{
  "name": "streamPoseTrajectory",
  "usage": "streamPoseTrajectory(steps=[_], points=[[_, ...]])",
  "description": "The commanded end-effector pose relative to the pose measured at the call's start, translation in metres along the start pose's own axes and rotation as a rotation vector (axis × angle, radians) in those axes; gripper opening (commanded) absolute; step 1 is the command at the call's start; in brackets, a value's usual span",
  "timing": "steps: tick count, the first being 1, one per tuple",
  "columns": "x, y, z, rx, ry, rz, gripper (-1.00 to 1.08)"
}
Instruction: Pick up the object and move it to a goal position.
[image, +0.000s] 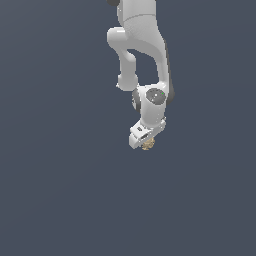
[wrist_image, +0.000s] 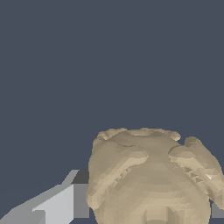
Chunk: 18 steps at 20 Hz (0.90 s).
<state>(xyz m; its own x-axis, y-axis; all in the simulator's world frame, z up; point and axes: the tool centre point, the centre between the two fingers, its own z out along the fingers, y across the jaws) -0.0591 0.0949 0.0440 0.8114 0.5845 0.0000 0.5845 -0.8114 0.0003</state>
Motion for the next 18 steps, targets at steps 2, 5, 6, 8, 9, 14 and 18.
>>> streamPoseTrajectory(steps=[2, 5, 6, 8, 9, 14, 18], points=[[-0.014, 0.015, -0.005, -0.001, 0.000, 0.001, -1.00], [-0.030, 0.032, -0.011, -0.001, 0.000, 0.001, -1.00], [-0.036, 0.038, -0.013, -0.001, 0.000, 0.001, -1.00], [-0.049, 0.052, -0.018, -0.001, 0.000, 0.001, -1.00], [-0.056, 0.060, -0.020, -0.001, 0.000, 0.001, -1.00], [-0.096, 0.103, -0.035, 0.000, 0.000, 0.001, -1.00], [-0.126, 0.136, -0.046, 0.000, 0.000, 0.001, -1.00]])
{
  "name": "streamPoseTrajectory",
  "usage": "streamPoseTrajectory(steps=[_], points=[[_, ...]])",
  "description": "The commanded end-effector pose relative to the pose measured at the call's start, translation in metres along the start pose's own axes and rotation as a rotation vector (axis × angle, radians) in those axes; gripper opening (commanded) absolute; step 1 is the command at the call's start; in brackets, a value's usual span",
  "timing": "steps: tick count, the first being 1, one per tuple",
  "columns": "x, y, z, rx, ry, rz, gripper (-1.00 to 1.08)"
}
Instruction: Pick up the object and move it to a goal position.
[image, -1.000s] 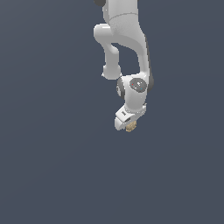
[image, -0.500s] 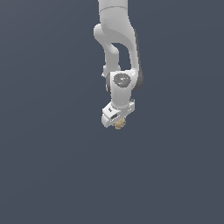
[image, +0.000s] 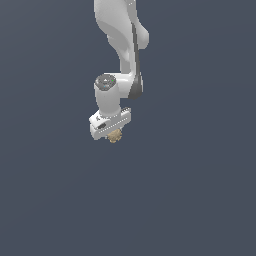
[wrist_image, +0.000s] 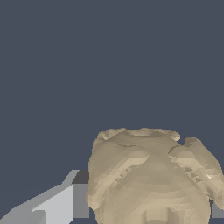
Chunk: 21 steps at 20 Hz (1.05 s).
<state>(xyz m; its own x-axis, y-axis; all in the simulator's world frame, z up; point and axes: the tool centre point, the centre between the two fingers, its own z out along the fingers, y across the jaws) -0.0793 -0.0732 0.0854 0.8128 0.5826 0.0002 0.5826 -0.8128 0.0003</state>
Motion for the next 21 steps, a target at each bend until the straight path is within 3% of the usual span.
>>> streamPoseTrajectory(steps=[1, 11, 21], points=[[-0.018, 0.019, -0.007, 0.000, 0.000, -0.002, -1.00], [-0.060, 0.070, -0.023, 0.001, 0.000, -0.002, -1.00], [-0.064, 0.077, -0.025, 0.000, 0.000, -0.002, -1.00]])
